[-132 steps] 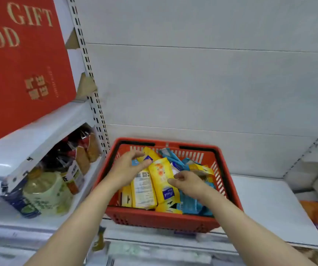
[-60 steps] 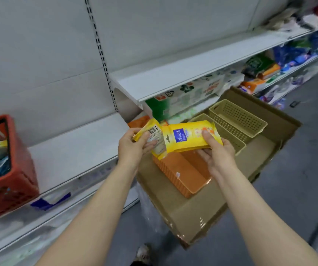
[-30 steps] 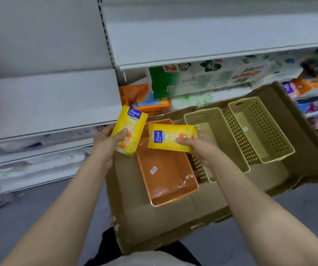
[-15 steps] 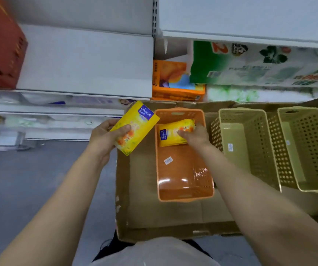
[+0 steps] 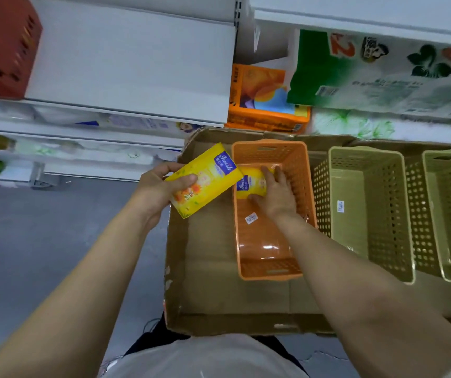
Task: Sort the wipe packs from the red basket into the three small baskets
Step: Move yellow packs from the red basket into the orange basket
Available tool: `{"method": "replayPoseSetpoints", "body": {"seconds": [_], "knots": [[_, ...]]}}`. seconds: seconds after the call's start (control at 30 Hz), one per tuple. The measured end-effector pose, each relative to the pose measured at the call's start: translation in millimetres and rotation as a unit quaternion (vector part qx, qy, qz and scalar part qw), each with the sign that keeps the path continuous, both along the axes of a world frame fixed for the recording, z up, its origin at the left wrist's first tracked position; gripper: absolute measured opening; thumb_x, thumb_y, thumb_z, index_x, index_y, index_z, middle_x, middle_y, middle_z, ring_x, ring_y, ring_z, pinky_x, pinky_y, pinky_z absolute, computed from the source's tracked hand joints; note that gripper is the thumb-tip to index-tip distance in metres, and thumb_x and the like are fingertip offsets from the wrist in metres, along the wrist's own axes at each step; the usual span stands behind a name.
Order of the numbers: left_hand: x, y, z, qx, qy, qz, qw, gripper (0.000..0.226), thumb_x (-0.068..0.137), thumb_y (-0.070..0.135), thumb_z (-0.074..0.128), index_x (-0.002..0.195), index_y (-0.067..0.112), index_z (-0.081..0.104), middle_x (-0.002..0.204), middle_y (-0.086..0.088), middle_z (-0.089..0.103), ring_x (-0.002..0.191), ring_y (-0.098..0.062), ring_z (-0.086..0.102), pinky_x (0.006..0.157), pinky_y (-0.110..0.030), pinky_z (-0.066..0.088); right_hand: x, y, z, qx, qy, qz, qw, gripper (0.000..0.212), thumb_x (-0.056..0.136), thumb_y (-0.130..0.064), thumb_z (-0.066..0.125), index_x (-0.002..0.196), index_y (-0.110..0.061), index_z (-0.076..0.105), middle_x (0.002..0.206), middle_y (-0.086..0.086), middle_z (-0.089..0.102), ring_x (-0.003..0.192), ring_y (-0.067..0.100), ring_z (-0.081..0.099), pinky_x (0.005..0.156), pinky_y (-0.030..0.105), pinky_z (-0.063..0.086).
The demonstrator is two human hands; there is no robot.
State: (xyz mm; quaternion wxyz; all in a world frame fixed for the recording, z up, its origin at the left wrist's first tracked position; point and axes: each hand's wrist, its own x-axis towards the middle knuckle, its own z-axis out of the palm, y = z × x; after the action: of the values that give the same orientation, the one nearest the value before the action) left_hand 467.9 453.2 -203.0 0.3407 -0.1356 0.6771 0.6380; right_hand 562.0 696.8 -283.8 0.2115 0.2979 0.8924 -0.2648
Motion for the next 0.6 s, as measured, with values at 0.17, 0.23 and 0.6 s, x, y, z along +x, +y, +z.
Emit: {"method": "replayPoseSetpoints", "body": {"seconds": [0.17,0.23,0.6], "knots": [[0.4,19.7,8.2,0.004,-0.015,-0.105,0.994,0.041,0.056,0.027,0.083,0.095,0.019,0.072,0.084,-0.001,0.074,0.072,-0.015,0.07,0.062,-0.027,0.054,-18.1,14.3,43.8,-0.194,0.123,-0.154,0.961,0.056,0.094,-0.05,0.058,0.144,-0.026,0.048,0.146,0.004,0.049,0.134,0.024,0.046,0.105,0.039,0.045],[1.4,34.4,10.6,0.0,-0.028,-0.151,0.988,0.041,0.059,0.024,0.085,0.098,0.018,0.071,0.085,-0.003,0.075,0.074,-0.016,0.071,0.062,-0.026,0.055,-20.2,20.1,73.2,-0.312,0.147,-0.158,0.925,0.046,0.086,-0.062,0.062,0.127,-0.042,0.06,0.131,-0.011,0.061,0.121,0.012,0.058,0.092,0.031,0.052],[48.3,82.8,-24.4,-0.129,0.047,-0.029,0.99,0.06,0.079,0.038,0.08,0.131,0.025,0.052,0.108,0.009,0.061,0.1,-0.011,0.06,0.084,-0.033,0.053,18.7,65.7,97.1,-0.323,0.143,-0.313,0.881,0.032,0.071,-0.028,0.088,0.09,-0.013,0.067,0.088,0.006,0.076,0.069,0.015,0.073,0.053,0.025,0.055]]}}
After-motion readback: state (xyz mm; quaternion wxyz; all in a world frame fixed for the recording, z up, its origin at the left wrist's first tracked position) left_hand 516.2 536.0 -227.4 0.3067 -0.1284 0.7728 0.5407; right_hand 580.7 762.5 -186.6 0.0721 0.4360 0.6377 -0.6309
